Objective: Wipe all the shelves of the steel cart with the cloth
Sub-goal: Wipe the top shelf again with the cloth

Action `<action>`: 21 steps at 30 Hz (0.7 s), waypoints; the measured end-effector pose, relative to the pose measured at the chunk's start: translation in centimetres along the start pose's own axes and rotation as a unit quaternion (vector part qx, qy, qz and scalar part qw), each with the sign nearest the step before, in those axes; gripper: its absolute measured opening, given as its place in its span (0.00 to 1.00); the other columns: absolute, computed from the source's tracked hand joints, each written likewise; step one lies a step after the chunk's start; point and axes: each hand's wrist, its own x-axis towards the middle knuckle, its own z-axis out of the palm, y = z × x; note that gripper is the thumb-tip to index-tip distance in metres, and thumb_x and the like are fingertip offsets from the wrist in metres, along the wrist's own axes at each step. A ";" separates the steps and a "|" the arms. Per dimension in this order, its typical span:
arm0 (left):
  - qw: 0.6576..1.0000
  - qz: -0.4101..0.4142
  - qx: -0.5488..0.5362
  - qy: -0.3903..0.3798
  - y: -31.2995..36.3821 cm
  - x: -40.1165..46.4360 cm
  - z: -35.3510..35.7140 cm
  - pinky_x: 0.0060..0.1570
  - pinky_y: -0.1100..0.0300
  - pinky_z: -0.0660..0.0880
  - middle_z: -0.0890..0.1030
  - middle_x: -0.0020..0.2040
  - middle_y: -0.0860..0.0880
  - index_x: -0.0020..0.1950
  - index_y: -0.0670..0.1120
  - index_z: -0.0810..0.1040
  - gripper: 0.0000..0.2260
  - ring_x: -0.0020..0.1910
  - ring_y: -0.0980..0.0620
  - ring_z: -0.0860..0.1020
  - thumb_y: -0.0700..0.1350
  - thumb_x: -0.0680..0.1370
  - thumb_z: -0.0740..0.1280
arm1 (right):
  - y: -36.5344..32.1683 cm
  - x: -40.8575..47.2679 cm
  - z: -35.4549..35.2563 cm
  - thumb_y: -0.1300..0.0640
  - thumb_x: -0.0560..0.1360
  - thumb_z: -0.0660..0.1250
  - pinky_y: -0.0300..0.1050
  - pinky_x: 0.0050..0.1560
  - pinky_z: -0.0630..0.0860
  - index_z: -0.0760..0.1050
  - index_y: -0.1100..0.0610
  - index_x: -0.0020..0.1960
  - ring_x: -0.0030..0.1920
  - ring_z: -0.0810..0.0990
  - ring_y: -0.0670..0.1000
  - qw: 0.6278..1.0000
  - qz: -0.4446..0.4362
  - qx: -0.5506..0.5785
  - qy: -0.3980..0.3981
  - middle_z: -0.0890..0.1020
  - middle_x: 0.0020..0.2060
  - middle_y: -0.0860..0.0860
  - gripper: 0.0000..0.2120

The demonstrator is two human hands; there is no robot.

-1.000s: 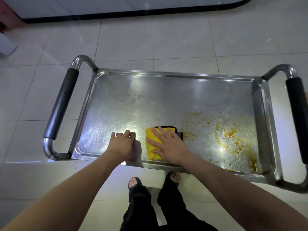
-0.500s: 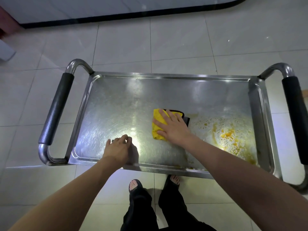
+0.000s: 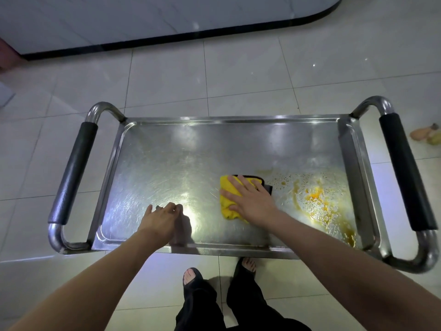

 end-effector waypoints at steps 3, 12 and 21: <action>1.000 0.002 -0.002 0.009 -0.1 0.3 0.3 0.73 0.43 0.60 0.67 0.72 0.52 0.78 0.51 0.58 0.29 0.67 0.46 0.74 0.42 0.78 0.62 | 1.7 1.7 -1.8 0.37 0.86 0.50 0.62 0.81 0.47 0.49 0.35 0.83 0.84 0.43 0.55 1.000 0.024 -0.013 -0.006 0.42 0.85 0.47 0.27; 0.992 -0.057 -0.088 0.074 3.6 0.6 -2.3 0.74 0.44 0.59 0.73 0.68 0.53 0.74 0.58 0.67 0.25 0.66 0.49 0.74 0.41 0.78 0.61 | 0.8 2.1 -2.1 0.41 0.87 0.51 0.64 0.81 0.41 0.49 0.36 0.83 0.84 0.39 0.58 0.999 0.046 0.001 -0.019 0.39 0.84 0.50 0.26; 0.996 -0.009 -0.077 0.039 8.3 1.9 -2.7 0.68 0.46 0.62 0.63 0.75 0.56 0.76 0.53 0.64 0.27 0.65 0.48 0.74 0.41 0.77 0.59 | 0.8 -0.9 -0.7 0.42 0.85 0.57 0.61 0.81 0.38 0.56 0.35 0.82 0.84 0.42 0.56 1.000 -0.003 0.019 -0.023 0.42 0.85 0.47 0.26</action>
